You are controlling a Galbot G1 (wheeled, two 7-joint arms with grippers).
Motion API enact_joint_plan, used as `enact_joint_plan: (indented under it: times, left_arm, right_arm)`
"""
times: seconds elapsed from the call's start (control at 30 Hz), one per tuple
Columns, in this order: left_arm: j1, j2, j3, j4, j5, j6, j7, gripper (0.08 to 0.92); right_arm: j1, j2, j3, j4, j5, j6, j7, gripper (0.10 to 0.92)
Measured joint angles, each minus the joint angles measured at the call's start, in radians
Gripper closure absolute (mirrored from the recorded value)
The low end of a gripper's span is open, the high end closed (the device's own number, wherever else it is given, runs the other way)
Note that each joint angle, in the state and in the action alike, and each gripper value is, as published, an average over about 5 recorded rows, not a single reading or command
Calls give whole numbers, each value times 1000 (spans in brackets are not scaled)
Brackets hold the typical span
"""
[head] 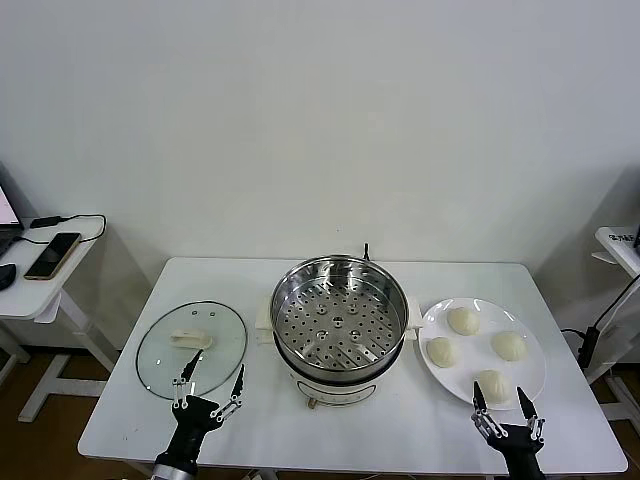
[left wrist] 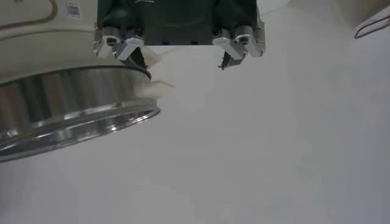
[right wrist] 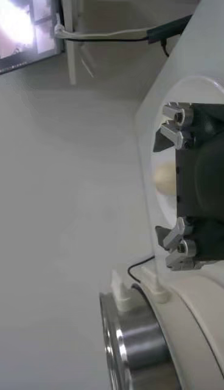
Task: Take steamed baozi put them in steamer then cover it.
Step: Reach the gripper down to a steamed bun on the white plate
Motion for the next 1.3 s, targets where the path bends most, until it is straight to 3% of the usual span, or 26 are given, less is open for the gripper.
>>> enact_joint_plan:
  times: [0.33, 0.67, 0.93, 1.3]
  left_arm:
    - [9, -6, -2, -22, -2, -18, -4, 177]
    - [9, -15, -1, -50, -3, -25, 7, 177]
    - [14, -18, 4, -64, -4, -22, 7, 177]
    - [32, -29, 6, -93, -13, 3, 5, 177]
  right_arm:
    - [201, -158, -8, -70, 96, -112, 59, 203]
    - [559, -384, -140, -306, 209, -208, 7, 203]
    - [878, -544, -383, -552, 141, -262, -351, 203]
    - [1311, -592, -733, -827, -184, -257, -941, 203]
